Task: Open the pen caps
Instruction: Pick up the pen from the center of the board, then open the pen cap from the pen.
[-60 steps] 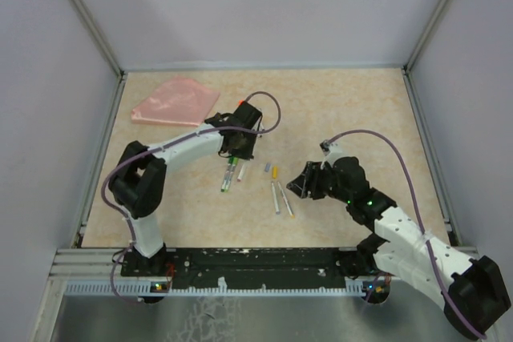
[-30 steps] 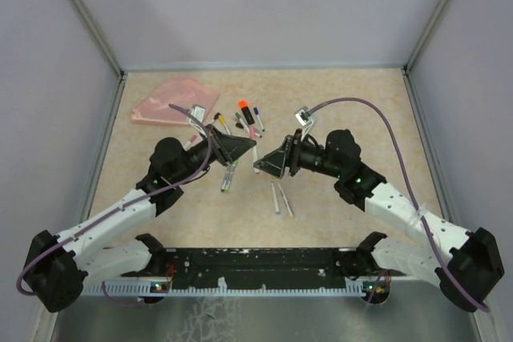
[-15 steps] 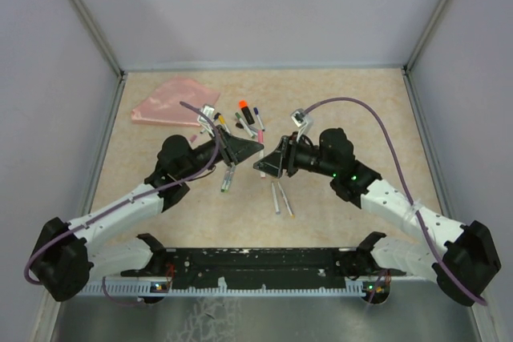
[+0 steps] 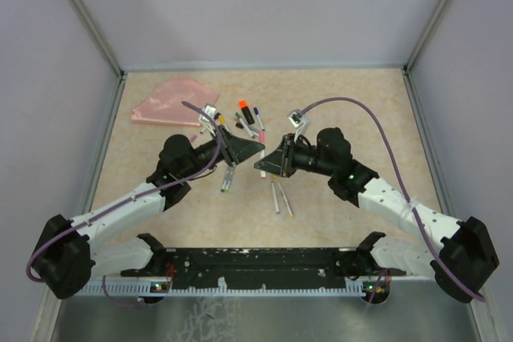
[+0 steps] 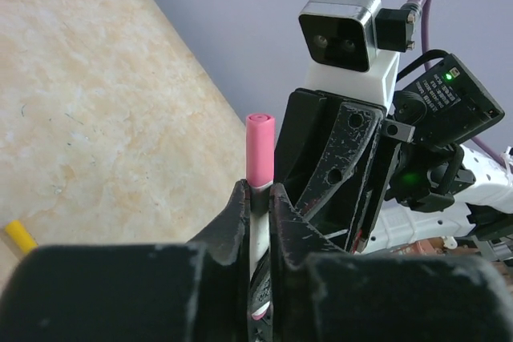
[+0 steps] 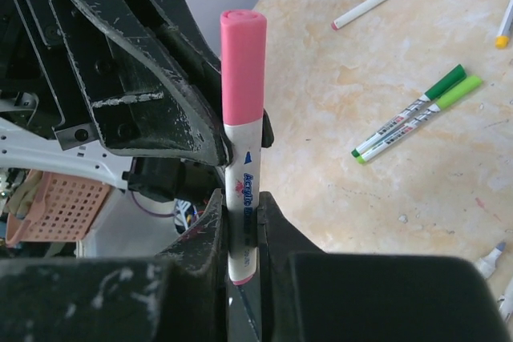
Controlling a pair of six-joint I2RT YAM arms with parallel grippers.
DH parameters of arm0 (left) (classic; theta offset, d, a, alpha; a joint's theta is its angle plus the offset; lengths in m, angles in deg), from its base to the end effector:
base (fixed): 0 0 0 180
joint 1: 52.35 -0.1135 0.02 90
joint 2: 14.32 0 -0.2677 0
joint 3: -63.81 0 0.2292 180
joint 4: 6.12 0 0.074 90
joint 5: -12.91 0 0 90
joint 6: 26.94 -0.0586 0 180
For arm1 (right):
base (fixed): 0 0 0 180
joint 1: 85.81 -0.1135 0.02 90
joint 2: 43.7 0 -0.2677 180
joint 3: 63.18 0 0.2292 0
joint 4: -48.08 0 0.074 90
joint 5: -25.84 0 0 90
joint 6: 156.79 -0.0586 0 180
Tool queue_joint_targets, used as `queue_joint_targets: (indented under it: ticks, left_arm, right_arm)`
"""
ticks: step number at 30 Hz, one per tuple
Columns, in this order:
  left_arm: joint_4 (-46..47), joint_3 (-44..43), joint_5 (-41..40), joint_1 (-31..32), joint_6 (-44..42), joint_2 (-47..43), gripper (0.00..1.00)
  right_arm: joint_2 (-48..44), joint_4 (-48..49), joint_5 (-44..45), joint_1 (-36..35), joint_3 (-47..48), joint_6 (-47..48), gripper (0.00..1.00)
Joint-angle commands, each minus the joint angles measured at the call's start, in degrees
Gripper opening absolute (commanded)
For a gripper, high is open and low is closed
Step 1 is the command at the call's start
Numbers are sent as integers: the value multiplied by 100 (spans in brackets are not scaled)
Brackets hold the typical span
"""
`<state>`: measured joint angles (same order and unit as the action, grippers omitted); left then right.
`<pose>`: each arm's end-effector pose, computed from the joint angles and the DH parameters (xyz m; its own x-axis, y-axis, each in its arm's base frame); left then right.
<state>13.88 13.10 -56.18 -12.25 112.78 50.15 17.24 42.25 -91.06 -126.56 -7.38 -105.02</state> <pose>0.1818 -0.1804 0.3145 -0.6123 -0.4160 -0.6723 0.6279 0.2608 -0.7333 0.1662 0.1782 0.3029 -0.6817 0.1411 -0.7179 -0.6324 0.3798 0.6751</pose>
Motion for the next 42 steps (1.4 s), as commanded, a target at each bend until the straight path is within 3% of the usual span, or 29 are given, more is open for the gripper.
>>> queue_joint_targets:
  ticks: [1,3,6,8,11,14,18,24,30,32,37,42]
  left_arm:
    - [182,-91,30,16,-34,-25,15]
    - [129,-79,-95,7,-95,-90,24]
    - [-71,-63,-300,-48,-164,-256,59]
    - [-250,-71,-389,-97,-238,-350,76]
    - [-439,-149,-257,-260,-271,-408,86]
    - [-678,-382,169,-475,-271,-319,88]
    - [-1273,-873,569,-613,-325,-45,84]
    - [-1564,-1347,1132,-641,-415,387,60]
    - [-1403,-1401,1525,-643,-276,564,58]
    - [-1283,-1376,1635,-643,-230,590,53]
    - [-1156,-1337,1799,-643,-150,652,34]
    - [-1019,-1280,1777,-643,-77,650,3]
  right_arm:
    - [9,357,-54,-73,251,-27,0]
    - [-8,366,-63,-73,228,-56,0]
    - [-32,309,-153,-73,232,-74,0]
    - [-24,298,-280,-73,253,-81,0]
    - [9,330,-442,-73,260,-104,0]
    - [70,354,-583,-72,279,-125,0]
    - [101,431,-717,-71,264,-169,0]
    - [92,433,-791,-73,253,-193,0]
    - [47,419,-783,-73,220,-206,0]
    - [49,427,-781,-69,212,-202,0]
    - [48,438,-791,-73,192,-210,0]
    - [58,450,-821,-73,183,-195,0]
